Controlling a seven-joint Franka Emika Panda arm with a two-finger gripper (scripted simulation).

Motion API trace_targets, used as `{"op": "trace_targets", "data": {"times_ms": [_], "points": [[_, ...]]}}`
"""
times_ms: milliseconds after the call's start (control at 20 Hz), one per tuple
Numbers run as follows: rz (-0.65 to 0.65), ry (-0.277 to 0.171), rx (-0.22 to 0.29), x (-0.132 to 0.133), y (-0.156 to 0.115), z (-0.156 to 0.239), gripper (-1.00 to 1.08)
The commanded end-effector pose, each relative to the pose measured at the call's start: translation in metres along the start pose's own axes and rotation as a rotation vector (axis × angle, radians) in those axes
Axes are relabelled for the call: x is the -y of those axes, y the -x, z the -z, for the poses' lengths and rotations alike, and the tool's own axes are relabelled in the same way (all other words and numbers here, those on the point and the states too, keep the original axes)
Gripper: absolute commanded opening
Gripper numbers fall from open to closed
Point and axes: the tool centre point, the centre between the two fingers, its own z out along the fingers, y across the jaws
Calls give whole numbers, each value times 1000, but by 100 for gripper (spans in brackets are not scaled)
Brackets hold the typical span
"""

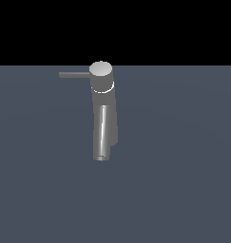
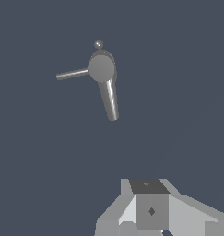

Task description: Turn on the faucet by rotating a designated handle.

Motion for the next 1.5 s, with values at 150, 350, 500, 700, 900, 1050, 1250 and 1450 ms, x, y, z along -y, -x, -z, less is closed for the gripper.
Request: {"op": "trace_targets", "data": {"times_ms": [150,350,500,700,900,1050,1250,1450], "points": [[-130,-40,-38,16,-3,-23,-100],[-236,-73,-69,30,-9,-41,-100],[-316,-98,-93,41,-14,-54,-100],[-419,-130,-124,54,-22,-70,-100],[-516,-160,-153,66,-32,-85,-100],[-586,-183,-175,75,-40,-95,-100],[-677,-212,-202,86,-52,-108,-100],[-766,-241,-230,96,-66,-120,-100]]}}
